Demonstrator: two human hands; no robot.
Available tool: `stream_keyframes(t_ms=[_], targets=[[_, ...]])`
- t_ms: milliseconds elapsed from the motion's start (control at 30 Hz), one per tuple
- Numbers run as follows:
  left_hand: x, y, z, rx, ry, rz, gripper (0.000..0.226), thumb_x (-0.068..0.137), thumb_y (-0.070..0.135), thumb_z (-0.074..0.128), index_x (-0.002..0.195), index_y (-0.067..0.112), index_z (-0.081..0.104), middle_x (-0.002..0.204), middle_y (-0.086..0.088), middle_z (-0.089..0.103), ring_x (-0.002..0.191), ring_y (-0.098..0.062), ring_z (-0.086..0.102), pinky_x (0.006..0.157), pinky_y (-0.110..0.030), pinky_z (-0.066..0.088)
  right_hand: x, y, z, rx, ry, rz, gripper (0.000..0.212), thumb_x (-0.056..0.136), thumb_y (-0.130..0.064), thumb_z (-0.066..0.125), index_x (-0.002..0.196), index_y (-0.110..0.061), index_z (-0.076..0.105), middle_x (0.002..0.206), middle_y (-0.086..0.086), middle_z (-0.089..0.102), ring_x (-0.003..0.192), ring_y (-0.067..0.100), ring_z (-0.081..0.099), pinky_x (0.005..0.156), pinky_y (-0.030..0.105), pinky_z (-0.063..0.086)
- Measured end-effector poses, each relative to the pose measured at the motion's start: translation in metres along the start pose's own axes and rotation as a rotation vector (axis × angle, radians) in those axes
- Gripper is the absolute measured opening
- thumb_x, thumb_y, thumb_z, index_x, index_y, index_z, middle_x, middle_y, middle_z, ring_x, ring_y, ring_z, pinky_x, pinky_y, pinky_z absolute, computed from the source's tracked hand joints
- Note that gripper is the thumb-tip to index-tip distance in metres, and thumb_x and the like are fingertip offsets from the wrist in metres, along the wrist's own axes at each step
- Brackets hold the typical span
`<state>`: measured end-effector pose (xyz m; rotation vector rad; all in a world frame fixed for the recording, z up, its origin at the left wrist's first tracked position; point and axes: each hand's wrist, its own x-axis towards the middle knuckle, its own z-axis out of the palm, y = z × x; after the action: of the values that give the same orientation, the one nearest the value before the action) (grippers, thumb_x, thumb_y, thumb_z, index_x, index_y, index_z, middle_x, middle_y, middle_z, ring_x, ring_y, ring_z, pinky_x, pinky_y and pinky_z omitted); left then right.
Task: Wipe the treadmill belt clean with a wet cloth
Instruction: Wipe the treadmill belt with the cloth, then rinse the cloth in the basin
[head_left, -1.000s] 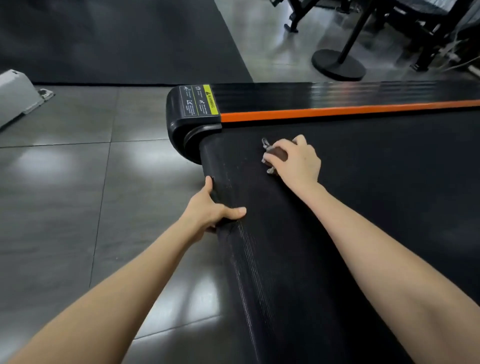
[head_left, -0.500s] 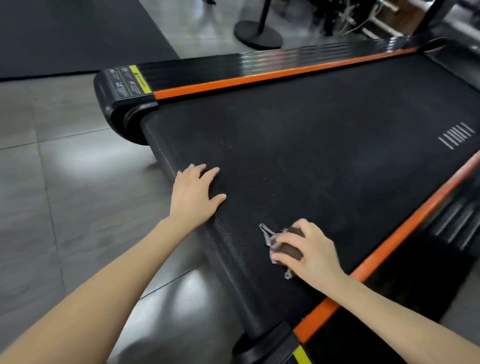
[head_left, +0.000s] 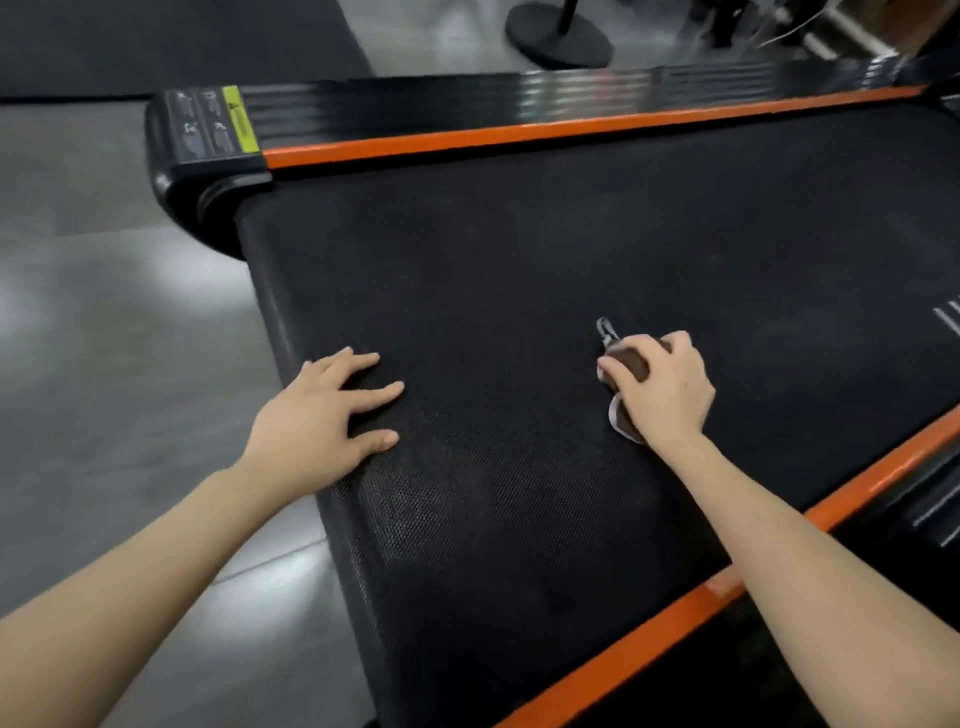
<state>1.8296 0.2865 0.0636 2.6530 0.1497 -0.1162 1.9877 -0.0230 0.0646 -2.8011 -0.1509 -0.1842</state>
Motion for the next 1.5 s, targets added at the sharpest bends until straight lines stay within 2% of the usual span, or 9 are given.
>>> stream_keyframes(t_ms=[200,400,533,833,967,1067,1200,1333,1500], targets=[[0.011,0.037,-0.031,-0.030,-0.143,-0.237,0.052,0.080,0.047,0.068,0.129,0.035,0.056,0.143,0.005,0.040,0.131,-0.018,0.039,0.107,-0.036,0.035,-0.054,-0.078,-0.043,0.300,-0.014,-0.023,0.021,0.085,-0.043,0.065,0.104,-0.033,0.064,0.104,-0.007,0.051,0.093,0.013,0.055,0.077,0.032,0.044],[-0.076,0.097,-0.109,-1.058,0.168,-0.562,0.034,0.073,0.050,0.072,0.105,0.039,0.066,0.115,0.017,0.064,0.112,-0.002,0.055,0.101,-0.028,0.043,-0.118,-0.182,-0.107,0.566,-0.331,-0.060,0.027,0.085,-0.029,0.068,0.110,-0.026,0.061,0.105,-0.012,0.051,0.087,-0.008,0.051,0.072,0.007,0.036],[-0.147,0.101,-0.176,-1.087,0.151,-0.630,0.026,0.084,0.026,0.069,0.108,0.035,0.062,0.107,0.013,0.066,0.103,-0.002,0.058,0.092,-0.018,0.045,-0.154,-0.255,-0.167,0.595,-0.547,-0.100,0.034,0.078,-0.033,0.074,0.109,-0.036,0.058,0.102,-0.018,0.050,0.090,-0.009,0.052,0.073,0.005,0.039],[-0.308,0.084,-0.321,-0.920,0.252,-0.896,0.020,0.084,0.011,0.068,0.074,0.028,0.064,0.075,0.008,0.066,0.071,-0.007,0.060,0.076,-0.027,0.049,-0.243,-0.387,-0.284,0.591,-0.914,-0.142,0.017,0.082,-0.029,0.073,0.071,-0.039,0.065,0.077,-0.014,0.069,0.082,0.012,0.065,0.079,0.040,0.051],[-0.376,0.094,-0.376,-0.564,0.244,-0.968,0.007,0.094,0.019,0.054,0.095,0.021,0.060,0.085,0.013,0.058,0.086,-0.011,0.055,0.074,-0.023,0.036,-0.282,-0.423,-0.324,0.172,-0.679,-0.666,0.021,0.072,-0.045,0.077,0.072,-0.027,0.066,0.083,-0.011,0.059,0.080,0.018,0.059,0.071,0.031,0.041],[-0.423,0.107,-0.408,-0.416,0.302,-0.949,0.009,0.094,0.015,0.051,0.096,0.017,0.060,0.095,0.007,0.062,0.089,-0.016,0.054,0.073,-0.024,0.033,-0.306,-0.447,-0.347,0.152,-0.551,-0.920,0.045,0.055,-0.038,0.088,0.092,-0.023,0.069,0.101,0.002,0.063,0.093,0.026,0.060,0.091,0.046,0.041],[-0.482,0.127,-0.443,-0.346,0.310,-0.889,0.008,0.089,0.012,0.057,0.089,0.016,0.064,0.090,0.005,0.066,0.086,-0.017,0.058,0.068,-0.019,0.031,-0.340,-0.488,-0.372,0.394,-0.936,-1.175,0.081,0.063,-0.044,0.074,0.136,-0.036,0.039,0.135,-0.007,0.051,0.126,0.013,0.037,0.108,0.036,0.021],[-0.544,0.148,-0.464,-0.379,0.526,-1.033,0.009,0.085,0.014,0.065,0.083,0.021,0.069,0.078,0.013,0.064,0.072,-0.004,0.054,0.068,-0.004,0.033,-0.391,-0.522,-0.391,0.480,-1.175,-1.313,0.037,0.071,-0.045,0.067,0.108,-0.044,0.058,0.093,-0.031,0.056,0.092,0.002,0.052,0.098,0.047,0.035],[-0.635,0.169,-0.460,-0.763,1.103,-1.315,0.016,0.090,0.011,0.060,0.090,0.026,0.064,0.089,0.015,0.065,0.082,0.002,0.056,0.079,-0.011,0.041,-0.474,-0.556,-0.432,0.436,-1.316,-1.248,0.012,0.078,-0.033,0.072,0.086,-0.023,0.070,0.079,-0.009,0.066,0.075,0.020,0.062,0.070,0.044,0.050]])
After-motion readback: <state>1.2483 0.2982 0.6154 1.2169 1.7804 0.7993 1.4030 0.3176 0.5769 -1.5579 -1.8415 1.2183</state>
